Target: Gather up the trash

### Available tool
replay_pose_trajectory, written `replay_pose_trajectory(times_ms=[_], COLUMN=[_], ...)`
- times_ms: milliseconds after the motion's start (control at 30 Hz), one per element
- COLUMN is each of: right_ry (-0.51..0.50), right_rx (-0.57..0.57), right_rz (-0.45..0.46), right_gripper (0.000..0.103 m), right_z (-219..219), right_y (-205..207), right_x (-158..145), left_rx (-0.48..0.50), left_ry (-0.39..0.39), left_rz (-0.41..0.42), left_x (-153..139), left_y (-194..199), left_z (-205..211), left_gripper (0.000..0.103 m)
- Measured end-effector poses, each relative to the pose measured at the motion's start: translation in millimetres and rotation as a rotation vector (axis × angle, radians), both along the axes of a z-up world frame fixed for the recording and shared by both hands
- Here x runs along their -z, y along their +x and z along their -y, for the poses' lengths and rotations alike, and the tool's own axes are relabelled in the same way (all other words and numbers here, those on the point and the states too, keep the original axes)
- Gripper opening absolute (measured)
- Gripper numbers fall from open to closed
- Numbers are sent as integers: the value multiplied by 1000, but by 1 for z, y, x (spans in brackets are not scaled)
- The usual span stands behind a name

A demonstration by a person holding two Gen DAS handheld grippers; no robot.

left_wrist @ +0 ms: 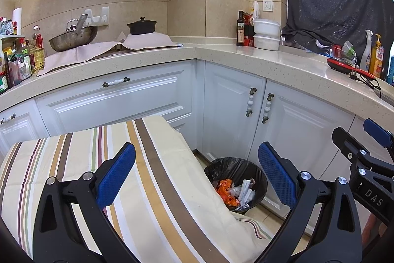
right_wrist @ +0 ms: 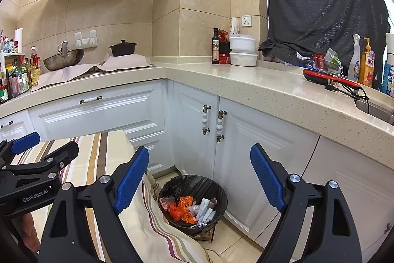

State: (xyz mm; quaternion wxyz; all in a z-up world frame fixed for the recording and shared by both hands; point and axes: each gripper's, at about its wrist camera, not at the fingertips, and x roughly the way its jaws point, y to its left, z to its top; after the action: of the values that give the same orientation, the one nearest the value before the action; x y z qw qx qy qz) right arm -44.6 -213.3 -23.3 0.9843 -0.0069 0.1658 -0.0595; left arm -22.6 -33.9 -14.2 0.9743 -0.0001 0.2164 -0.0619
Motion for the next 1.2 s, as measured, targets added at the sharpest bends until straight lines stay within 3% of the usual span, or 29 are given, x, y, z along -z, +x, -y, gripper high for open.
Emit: replay_pose_trajectory(times_ms=[1200], right_ry=[-9], right_rx=[-5], right_rz=[-6], right_gripper=[82], right_z=[-5], right_y=[3], right_x=[1], left_rx=[1], left_ry=[-12], left_rz=[-9], left_x=[4], left_y=[0], left_z=[-2], left_gripper=[97])
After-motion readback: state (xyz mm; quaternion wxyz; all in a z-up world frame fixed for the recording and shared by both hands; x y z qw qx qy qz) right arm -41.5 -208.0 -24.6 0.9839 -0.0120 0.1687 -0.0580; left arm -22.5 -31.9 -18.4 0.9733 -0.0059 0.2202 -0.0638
